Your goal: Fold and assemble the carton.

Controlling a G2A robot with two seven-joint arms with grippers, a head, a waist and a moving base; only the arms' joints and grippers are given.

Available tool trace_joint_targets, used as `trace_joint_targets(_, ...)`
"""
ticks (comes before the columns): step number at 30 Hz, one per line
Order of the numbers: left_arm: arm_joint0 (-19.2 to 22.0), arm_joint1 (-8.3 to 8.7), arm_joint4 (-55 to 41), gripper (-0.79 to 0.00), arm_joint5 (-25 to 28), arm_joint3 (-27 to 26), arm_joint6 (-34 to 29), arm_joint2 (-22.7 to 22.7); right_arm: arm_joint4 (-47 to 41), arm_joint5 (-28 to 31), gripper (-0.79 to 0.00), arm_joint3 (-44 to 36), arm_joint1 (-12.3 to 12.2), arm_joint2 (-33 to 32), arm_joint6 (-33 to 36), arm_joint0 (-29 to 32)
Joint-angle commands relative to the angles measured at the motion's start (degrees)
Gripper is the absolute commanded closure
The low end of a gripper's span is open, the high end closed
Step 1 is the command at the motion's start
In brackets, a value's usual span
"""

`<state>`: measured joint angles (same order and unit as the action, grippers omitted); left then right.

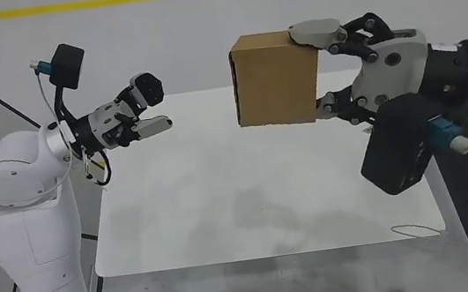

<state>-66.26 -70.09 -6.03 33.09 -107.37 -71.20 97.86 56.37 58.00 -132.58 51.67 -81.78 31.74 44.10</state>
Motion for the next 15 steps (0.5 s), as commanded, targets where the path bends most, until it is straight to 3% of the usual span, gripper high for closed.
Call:
trace_joint_targets(1,0.0,0.0,0.0,-0.785,0.0,0.0,0.0,0.0,12.87,0.0,0.0,0.0,-0.99,0.77,-9.96,-0.32)
trace_joint_targets(2,0.0,0.0,0.0,-0.785,0.0,0.0,0.0,0.0,16.94,0.0,0.0,0.76,-1.4,1.05,-14.05,0.02)
trace_joint_targets(10,0.0,0.0,0.0,-0.785,0.0,0.0,0.0,0.0,16.94,0.0,0.0,0.76,-1.4,1.05,-14.05,0.02)
trace_joint_targets(12,0.0,0.0,0.0,-0.785,0.0,0.0,0.0,0.0,23.01,0.0,0.0,-2.07,-1.84,1.83,-14.31,-1.02)
trace_joint_targets(15,0.0,0.0,0.0,-0.785,0.0,0.0,0.0,0.0,31.79,0.0,0.0,-2.07,-2.64,3.14,-21.83,-3.72)
